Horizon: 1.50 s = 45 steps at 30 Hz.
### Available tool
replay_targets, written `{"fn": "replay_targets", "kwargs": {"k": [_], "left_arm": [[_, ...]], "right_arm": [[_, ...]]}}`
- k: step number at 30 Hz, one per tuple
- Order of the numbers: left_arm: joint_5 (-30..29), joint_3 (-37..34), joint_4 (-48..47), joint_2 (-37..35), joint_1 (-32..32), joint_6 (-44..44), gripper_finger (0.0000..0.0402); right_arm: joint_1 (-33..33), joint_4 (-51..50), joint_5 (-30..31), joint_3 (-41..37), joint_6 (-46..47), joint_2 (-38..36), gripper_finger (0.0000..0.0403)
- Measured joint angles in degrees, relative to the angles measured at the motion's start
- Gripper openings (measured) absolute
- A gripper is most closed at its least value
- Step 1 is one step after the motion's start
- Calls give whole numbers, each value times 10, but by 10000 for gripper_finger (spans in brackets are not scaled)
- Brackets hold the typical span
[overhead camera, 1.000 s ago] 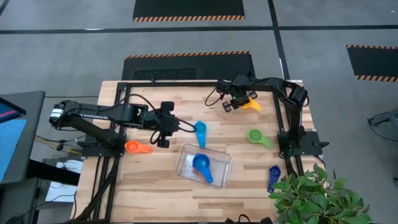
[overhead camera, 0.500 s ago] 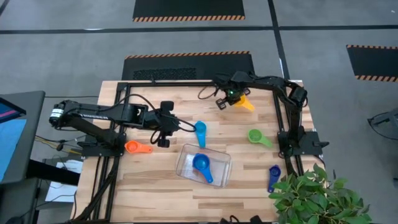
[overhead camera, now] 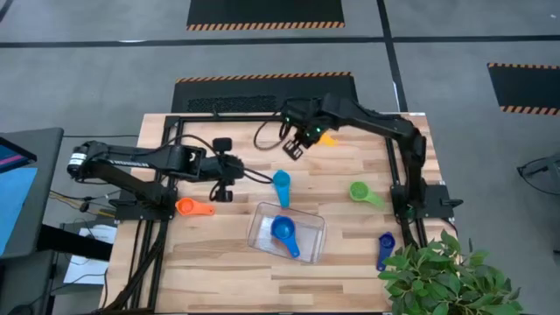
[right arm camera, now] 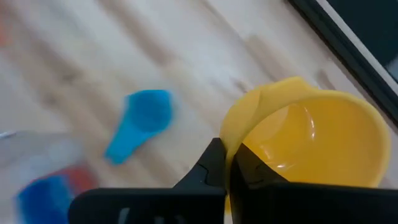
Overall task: Nest measuring cups in basket
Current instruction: Stack the yellow measuring cup on top of the light blue measuring cup into the transparent bin
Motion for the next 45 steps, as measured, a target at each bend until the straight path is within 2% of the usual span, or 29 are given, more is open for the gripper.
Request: {"fn": "replay_targets", "kwargs": {"k": [3, 7, 12, 15, 20, 24, 30, 33, 42, 45], "left_arm": [[17, 0, -59, -24, -9, -58, 84], [46, 0, -176, -75, -45, -200, 77], [43, 0, -243, -135, -137, -372, 61], [42, 0, -241, -160, -190, -440, 54], [-5, 0, -244, -175, -247, -528, 45], [-31, 0, -243, -172, -263, -563, 43], [-91, 0, -262, -156, -264, -599, 42], [-102, 0, -279, -148, -263, -599, 42], [-105, 0, -316, -149, -266, -537, 42], [-105, 0, -329, -149, -265, -513, 42]], "right_arm": [[60, -32, 4, 70, 22, 0, 7], [155, -73, 59, 135, 77, 0, 7], [275, -68, 118, 124, 157, -12, 7], [332, -28, 140, 123, 182, -12, 7], [395, 53, 150, 124, 217, -8, 7], [413, 66, 147, 122, 289, 1, 7], [406, 123, 126, 122, 403, 68, 7], [394, 135, 107, 123, 451, 96, 7], [348, 143, 89, 124, 593, 152, 6], [344, 140, 57, 123, 635, 167, 6]]}}
